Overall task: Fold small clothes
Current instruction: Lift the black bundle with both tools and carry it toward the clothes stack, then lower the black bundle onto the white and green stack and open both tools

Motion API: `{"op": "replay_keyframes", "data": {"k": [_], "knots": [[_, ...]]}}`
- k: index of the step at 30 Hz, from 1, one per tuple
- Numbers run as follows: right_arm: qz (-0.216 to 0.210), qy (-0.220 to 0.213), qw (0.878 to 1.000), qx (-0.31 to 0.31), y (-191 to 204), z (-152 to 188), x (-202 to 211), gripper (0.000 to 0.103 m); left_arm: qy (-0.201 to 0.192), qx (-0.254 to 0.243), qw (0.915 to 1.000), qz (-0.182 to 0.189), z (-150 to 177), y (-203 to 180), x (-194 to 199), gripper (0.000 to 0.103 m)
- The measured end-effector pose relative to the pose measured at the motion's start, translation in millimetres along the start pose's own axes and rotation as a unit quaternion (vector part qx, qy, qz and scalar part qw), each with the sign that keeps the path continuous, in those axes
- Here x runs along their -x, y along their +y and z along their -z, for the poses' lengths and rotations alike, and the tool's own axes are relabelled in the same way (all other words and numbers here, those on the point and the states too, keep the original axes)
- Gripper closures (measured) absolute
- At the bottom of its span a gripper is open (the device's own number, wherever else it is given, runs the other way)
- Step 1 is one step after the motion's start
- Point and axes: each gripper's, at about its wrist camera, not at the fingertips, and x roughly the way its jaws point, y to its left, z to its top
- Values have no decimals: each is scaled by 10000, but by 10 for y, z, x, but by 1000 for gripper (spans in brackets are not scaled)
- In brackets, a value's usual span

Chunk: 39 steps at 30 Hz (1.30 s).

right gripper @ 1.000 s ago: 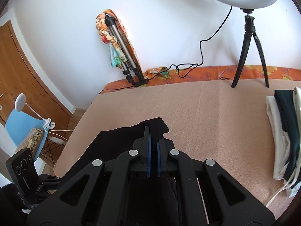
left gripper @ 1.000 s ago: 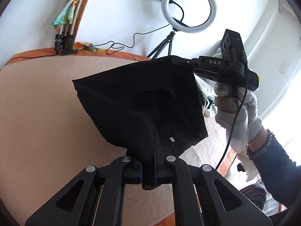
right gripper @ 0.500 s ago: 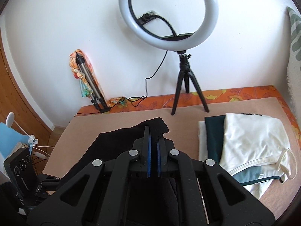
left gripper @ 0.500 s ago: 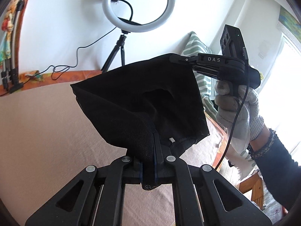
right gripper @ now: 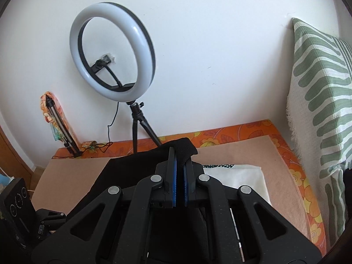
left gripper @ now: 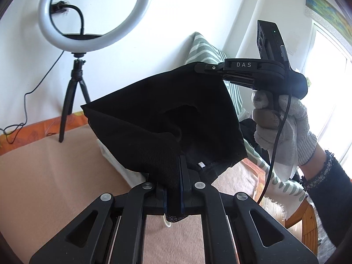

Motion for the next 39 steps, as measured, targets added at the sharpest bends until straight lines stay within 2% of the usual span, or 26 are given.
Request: {"op": "replay_keyframes", "data": {"k": [8, 12, 16, 17, 19, 21, 22, 24, 31, 39], "knots": [[498, 21, 9987, -140, -730, -134, -207, 98, 78, -201, 9997, 98, -90, -147, -654, 97], [571, 85, 9982, -190, -988, -141, -413, 98, 144, -222, 9996, 109, -85, -190, -887, 97], [736, 290, 9968, -78, -1180, -112, -676, 97, 480, -96, 9987, 108, -13, -162, -1120, 96], [928, 353, 9951, -28, -1203, -92, -742, 97, 637, -27, 9979, 93, 6, -153, -1170, 91], [1207, 525, 9913, 25, -1262, -48, -849, 83, 934, 44, 9956, -51, 51, -162, -1237, 77], [1469, 524, 9877, 78, -1295, -10, -865, 49, 1088, 30, 9939, -199, 85, -181, -1229, 52], [1500, 475, 9875, 72, -1300, 4, -842, 46, 1074, -10, 9938, -280, 100, -201, -1193, 47], [1419, 443, 9889, -20, -1311, 14, -791, 38, 1025, -140, 9934, -503, 115, -250, -1110, 25], [1428, 231, 9890, -301, -1275, 18, -456, 36, 841, -323, 9937, -671, 117, -351, -802, 24], [1416, 132, 9896, -213, -879, 97, -34, 33, 625, -465, 9939, -775, 130, -521, -347, 23]]}}
